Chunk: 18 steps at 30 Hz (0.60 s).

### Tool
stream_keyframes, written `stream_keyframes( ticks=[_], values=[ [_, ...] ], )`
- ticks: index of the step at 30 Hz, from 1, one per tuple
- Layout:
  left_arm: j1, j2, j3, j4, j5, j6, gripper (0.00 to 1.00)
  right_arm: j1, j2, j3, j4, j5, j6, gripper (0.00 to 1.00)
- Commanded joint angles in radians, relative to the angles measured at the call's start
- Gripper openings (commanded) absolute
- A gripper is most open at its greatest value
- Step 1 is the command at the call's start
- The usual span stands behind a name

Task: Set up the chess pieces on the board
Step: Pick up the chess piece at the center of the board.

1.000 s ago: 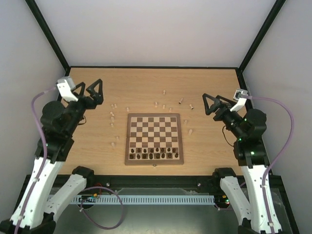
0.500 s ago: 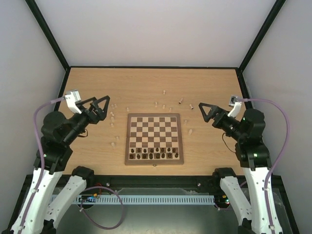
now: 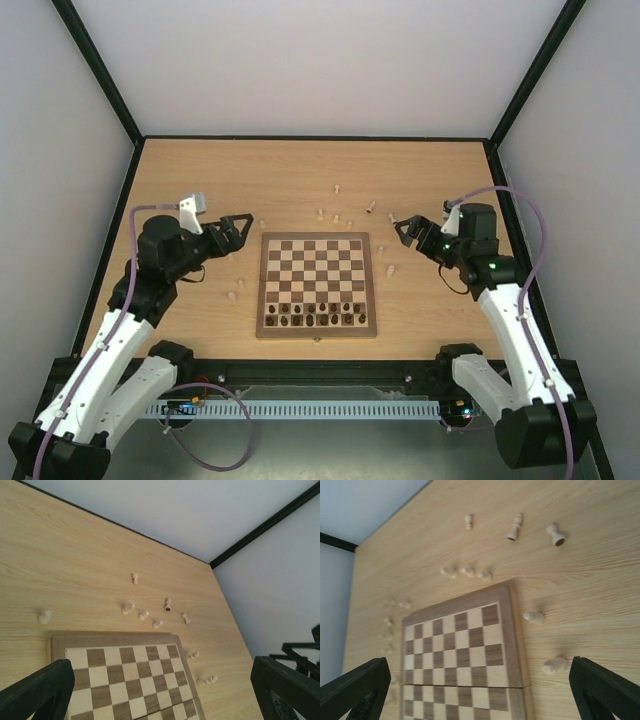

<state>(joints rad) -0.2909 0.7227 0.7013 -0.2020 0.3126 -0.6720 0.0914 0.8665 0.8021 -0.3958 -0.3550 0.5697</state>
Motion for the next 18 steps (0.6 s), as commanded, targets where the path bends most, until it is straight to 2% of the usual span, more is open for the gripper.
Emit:
stream_keyframes(
  ticks=[1, 6, 10, 15, 18],
  values=[
    [-0.065, 0.021, 0.016, -0.050, -0.054, 0.050, 0.99, 0.033, 0.081, -0.007, -0.043, 0.145, -0.066, 0.99],
    [-0.132, 0.088, -0.012, -0.072, -0.142, 0.032, 1.00, 0.083, 0.186, 0.008, -0.058, 0.237, -0.097, 0.99],
    [-0.186, 0.161, -0.024, -0.058, -0.139, 0.033, 0.99, 0.176, 0.260, 0.046, -0.089, 0.338, -0.095, 0.99],
    [-0.276, 0.169, -0.040, -0.044, -0.206, 0.044, 1.00, 0.262, 0.318, 0.058, -0.112, 0.433, -0.083, 0.95],
    [-0.289, 0.170, -0.047, -0.051, -0.250, 0.039, 0.99, 0.282, 0.326, 0.062, -0.117, 0.485, -0.080, 0.94]
  ],
)
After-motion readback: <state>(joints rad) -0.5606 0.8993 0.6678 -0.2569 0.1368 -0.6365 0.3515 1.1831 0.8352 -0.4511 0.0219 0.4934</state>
